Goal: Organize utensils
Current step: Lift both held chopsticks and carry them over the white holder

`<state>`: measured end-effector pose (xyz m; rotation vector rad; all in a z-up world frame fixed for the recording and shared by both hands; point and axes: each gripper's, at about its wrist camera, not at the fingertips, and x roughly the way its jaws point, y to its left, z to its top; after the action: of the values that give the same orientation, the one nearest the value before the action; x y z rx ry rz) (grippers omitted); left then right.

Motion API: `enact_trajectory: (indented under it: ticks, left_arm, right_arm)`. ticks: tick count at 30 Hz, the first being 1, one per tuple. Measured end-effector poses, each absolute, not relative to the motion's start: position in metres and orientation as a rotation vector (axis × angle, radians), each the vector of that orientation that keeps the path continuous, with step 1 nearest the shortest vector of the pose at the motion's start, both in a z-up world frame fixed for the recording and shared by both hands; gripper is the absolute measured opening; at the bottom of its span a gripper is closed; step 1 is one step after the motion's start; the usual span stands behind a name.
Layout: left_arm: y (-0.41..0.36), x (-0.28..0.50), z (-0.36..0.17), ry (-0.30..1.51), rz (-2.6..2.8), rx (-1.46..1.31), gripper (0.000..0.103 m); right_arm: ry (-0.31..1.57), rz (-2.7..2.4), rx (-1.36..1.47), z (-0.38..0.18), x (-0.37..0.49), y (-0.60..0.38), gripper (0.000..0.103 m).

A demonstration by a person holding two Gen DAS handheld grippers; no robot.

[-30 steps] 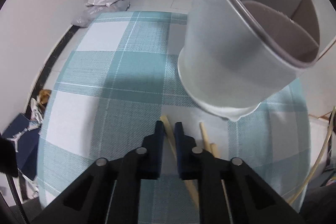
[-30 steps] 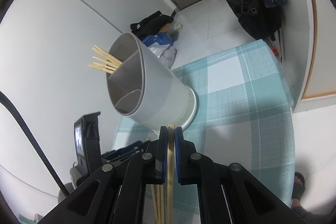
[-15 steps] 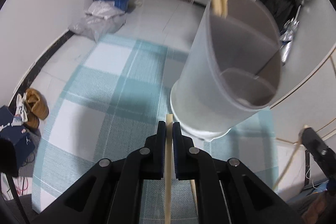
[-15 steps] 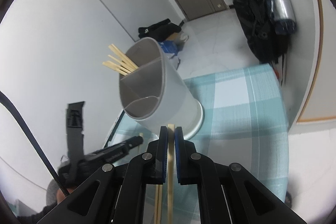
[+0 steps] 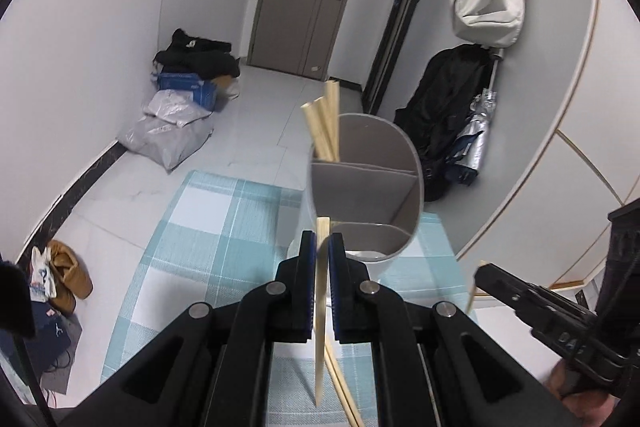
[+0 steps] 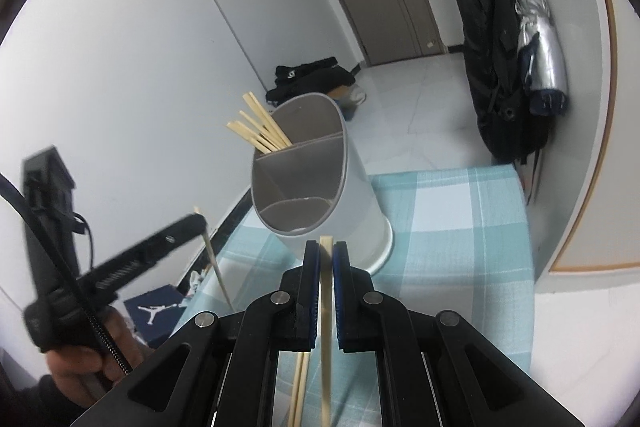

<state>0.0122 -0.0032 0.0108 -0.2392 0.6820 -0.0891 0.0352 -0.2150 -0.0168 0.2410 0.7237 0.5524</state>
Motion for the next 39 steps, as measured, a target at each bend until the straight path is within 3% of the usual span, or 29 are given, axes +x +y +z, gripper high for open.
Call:
enact_trajectory:
  ticks: [28,39]
  left_arm:
    - [-0.017,-0.021,0.063,0.614,-0.148,-0.171,0.003]
    - [-0.025,-0.005,0.104,0.56,-0.188,-0.16,0.003]
  right_arm:
    - [0.63,0.565,0.215,0.01,0.017,-0.214,0.006]
    - [0.555,0.573,0.274,0.052,0.026,-0.229,0.006]
